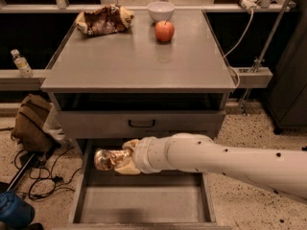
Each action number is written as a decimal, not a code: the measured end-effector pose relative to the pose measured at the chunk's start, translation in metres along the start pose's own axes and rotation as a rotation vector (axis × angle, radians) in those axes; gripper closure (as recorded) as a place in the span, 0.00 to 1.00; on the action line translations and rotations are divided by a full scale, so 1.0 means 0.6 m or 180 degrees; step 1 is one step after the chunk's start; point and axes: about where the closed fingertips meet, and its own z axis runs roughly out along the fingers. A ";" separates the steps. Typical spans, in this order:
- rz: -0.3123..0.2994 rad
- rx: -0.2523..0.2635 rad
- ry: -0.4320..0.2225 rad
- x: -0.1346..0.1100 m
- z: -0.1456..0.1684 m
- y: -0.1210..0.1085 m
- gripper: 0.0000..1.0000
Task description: Pick orange can from middle drawer and place on counter
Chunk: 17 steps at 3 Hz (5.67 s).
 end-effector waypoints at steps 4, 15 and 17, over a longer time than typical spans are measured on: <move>-0.0529 0.0559 -0.0511 -0.124 -0.112 -0.083 1.00; -0.0613 0.1381 -0.0357 -0.127 -0.253 -0.446 0.96; -0.0613 0.1381 -0.0357 -0.127 -0.253 -0.446 0.53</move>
Offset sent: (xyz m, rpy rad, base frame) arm 0.0018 0.0016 0.0332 -0.0235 -0.0641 -0.0008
